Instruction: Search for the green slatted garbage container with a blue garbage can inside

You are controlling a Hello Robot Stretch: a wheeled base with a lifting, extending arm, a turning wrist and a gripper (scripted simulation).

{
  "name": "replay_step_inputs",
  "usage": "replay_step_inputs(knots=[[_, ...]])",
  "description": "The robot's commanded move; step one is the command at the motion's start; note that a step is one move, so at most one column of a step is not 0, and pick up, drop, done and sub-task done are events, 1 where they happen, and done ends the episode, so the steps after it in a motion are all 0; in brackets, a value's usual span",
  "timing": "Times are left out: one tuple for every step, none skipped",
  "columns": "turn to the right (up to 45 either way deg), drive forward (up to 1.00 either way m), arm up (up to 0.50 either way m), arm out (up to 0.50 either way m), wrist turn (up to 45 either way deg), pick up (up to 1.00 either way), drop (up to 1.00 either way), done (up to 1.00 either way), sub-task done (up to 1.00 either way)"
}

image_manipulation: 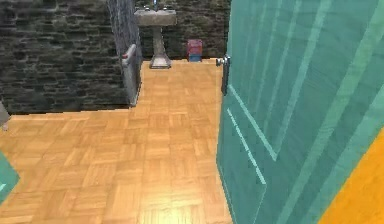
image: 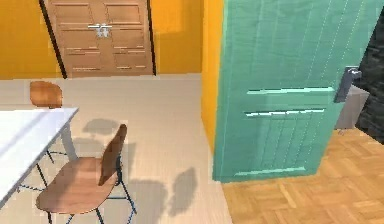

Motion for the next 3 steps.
replay_step_inputs(knots=[[0.0,0.05,0.0,0.0,0.0,0.0,0.0,0.0,0.0],[45.0,0.0,0.0,0.0,0.0,0.0,0.0,0.0,0.0],[36.0,0.0,0.0,0.0,0.0,0.0,0.0,0.0,0.0]])
